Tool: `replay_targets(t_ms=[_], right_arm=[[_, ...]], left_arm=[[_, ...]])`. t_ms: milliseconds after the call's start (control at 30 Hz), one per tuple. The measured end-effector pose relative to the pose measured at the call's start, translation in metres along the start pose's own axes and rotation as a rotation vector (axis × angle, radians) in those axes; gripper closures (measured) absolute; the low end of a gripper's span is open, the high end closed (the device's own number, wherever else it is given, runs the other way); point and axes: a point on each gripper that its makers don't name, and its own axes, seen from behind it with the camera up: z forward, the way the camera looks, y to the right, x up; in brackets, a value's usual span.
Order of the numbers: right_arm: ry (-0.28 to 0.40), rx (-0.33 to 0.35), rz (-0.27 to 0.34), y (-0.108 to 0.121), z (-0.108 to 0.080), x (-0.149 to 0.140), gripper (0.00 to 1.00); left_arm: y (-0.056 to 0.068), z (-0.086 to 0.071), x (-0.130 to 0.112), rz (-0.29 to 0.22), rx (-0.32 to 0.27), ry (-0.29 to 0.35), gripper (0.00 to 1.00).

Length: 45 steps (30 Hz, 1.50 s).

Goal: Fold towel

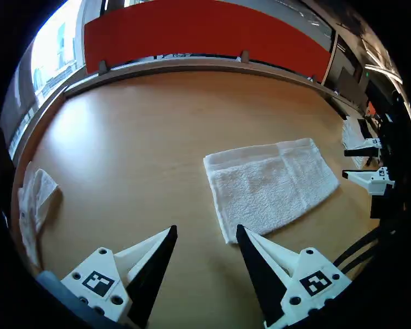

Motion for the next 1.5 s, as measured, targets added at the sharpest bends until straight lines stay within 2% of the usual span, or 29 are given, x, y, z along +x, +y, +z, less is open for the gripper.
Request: replay_targets(t_ms=[567, 800, 967, 1267, 1467, 1500], right_arm=[[-0.049, 0.098, -0.106, -0.014, 0.006, -0.012, 0.00], [-0.082, 0.147, -0.119, -0.019, 0.008, -0.023, 0.04], [-0.116, 0.195, -0.132, -0.023, 0.010, -0.036, 0.13], [-0.149, 0.196, -0.163, -0.018, 0.012, -0.047, 0.37], [-0.157, 0.194, -0.146, -0.017, 0.015, -0.049, 0.58], [-0.156, 0.195, -0.143, -0.017, 0.015, -0.049, 0.59]], left_arm=[[-0.019, -0.025, -0.018, -0.070, 0.058, 0.006, 0.21], [-0.027, -0.033, -0.026, -0.092, 0.076, 0.002, 0.21], [-0.032, -0.038, -0.030, -0.107, 0.084, 0.001, 0.21], [-0.038, -0.042, -0.035, -0.106, 0.095, -0.003, 0.21], [-0.037, -0.042, -0.037, -0.102, 0.095, -0.004, 0.21], [-0.037, -0.042, -0.037, -0.102, 0.094, -0.004, 0.21]])
